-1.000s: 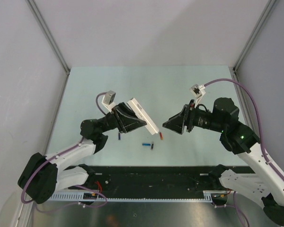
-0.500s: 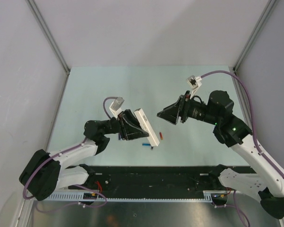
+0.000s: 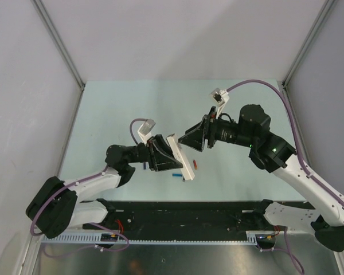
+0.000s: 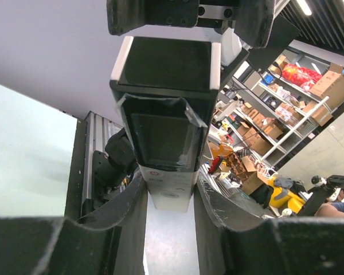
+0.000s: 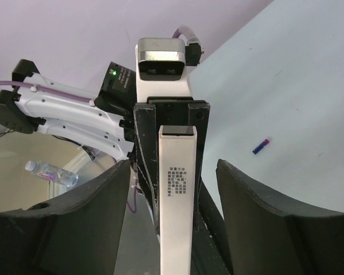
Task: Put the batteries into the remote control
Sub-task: Remove the battery cover from the remote control.
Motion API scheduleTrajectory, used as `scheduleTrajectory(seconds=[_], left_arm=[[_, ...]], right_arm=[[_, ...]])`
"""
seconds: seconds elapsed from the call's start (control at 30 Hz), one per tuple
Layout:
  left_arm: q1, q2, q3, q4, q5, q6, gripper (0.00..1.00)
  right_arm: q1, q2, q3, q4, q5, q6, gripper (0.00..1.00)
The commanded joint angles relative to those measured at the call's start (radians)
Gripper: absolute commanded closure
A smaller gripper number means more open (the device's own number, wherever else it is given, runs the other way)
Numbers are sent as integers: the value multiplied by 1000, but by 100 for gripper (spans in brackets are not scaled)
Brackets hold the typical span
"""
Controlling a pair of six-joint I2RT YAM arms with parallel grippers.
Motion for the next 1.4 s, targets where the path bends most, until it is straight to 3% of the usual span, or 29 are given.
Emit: scheduleTrajectory(seconds=[0.0,0.37,0.87,1.37], left_arm=[[-11,5,23,370,1,16,100],[-22,-6,31,371,-4,9,100],[-23,-3,31,371,-19,14,100],[-17,17,52,371,-47,14,100]], right_arm=[[32,17,52,-27,54,-54,34],[64,51,62,-74,88,-82,39],[73,58,62,-107,85,-90,60],[75,43,60,-147,120,-104,60]])
